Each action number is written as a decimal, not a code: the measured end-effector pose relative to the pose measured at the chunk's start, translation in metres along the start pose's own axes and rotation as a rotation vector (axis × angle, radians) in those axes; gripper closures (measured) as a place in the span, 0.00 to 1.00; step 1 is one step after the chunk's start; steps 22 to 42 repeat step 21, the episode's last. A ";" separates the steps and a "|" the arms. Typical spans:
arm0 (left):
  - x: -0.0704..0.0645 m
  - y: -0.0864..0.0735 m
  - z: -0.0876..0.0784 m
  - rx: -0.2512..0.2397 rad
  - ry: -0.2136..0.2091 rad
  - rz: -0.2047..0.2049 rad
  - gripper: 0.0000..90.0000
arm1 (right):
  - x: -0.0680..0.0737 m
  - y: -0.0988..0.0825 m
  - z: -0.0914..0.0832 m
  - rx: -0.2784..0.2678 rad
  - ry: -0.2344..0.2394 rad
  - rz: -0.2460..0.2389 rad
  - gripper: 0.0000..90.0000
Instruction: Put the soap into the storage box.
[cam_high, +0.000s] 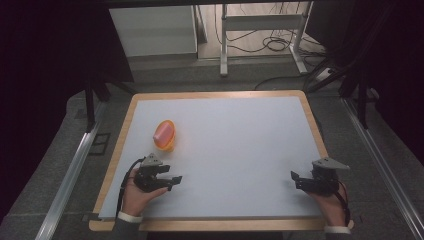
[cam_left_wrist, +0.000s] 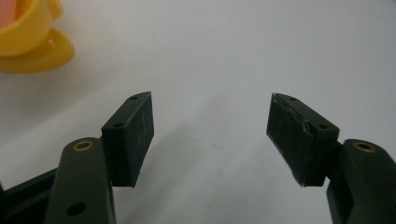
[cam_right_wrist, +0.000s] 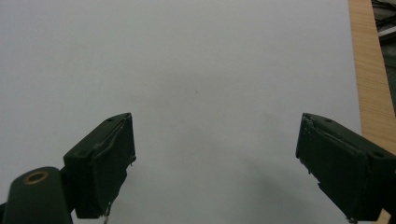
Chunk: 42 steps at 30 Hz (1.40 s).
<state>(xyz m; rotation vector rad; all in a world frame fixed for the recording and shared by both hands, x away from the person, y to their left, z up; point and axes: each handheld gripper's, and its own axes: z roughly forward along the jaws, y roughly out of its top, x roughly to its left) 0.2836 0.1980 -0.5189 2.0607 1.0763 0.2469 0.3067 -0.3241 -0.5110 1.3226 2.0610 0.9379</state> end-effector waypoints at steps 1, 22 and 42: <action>0.000 -0.001 -0.001 -0.006 0.000 -0.005 0.36 | 0.001 0.000 0.000 0.001 0.000 -0.001 0.13; 0.005 -0.006 -0.004 -0.026 0.012 -0.029 0.32 | 0.015 0.006 0.002 -0.018 0.064 -0.047 0.13; 0.005 -0.006 -0.004 -0.026 0.012 -0.029 0.32 | 0.015 0.006 0.002 -0.018 0.064 -0.047 0.13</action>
